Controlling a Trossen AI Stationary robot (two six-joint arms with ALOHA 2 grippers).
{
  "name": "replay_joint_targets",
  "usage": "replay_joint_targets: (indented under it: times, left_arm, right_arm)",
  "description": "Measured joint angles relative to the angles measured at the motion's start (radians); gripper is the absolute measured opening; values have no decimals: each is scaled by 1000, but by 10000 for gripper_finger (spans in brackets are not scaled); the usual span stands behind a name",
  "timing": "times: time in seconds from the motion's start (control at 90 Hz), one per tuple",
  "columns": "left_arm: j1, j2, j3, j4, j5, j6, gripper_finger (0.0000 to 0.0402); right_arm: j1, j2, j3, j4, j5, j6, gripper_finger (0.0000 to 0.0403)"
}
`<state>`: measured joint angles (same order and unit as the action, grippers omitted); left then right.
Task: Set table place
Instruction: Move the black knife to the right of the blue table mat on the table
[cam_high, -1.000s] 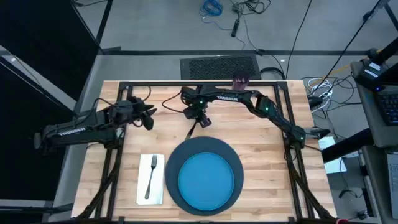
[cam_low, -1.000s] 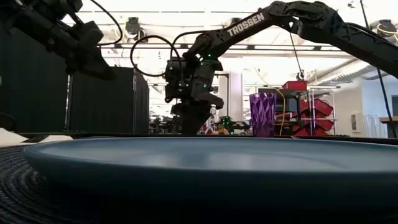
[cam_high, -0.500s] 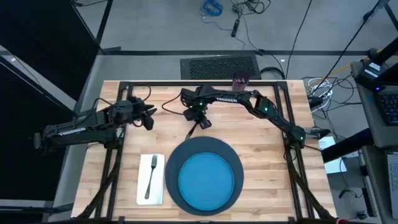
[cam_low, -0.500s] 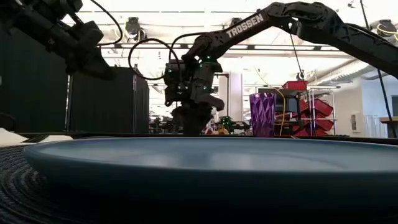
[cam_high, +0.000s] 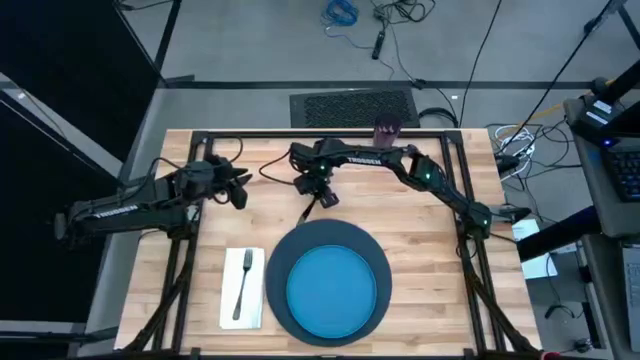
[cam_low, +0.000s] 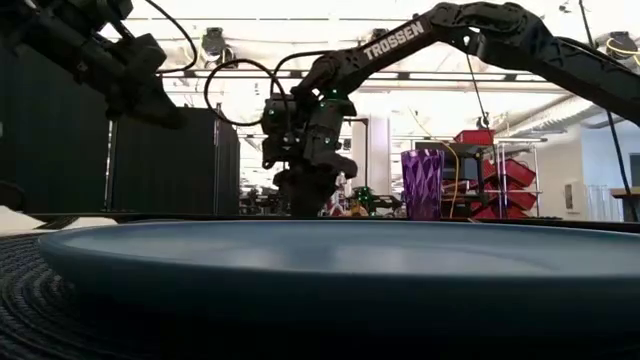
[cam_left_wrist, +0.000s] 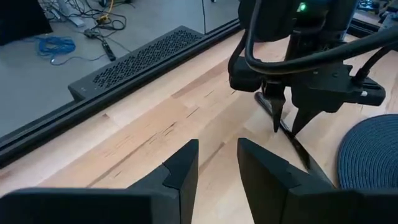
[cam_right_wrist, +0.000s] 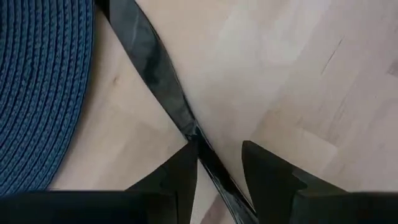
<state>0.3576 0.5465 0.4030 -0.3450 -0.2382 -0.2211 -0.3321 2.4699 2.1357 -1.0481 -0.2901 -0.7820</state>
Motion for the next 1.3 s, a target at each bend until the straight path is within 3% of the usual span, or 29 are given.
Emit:
replay_joint_targets:
  times: [1.3]
  left_arm:
    - [0, 0, 0, 0, 0, 19, 97]
  right_arm:
    - [19, -1, 0, -33, 4, 42, 112]
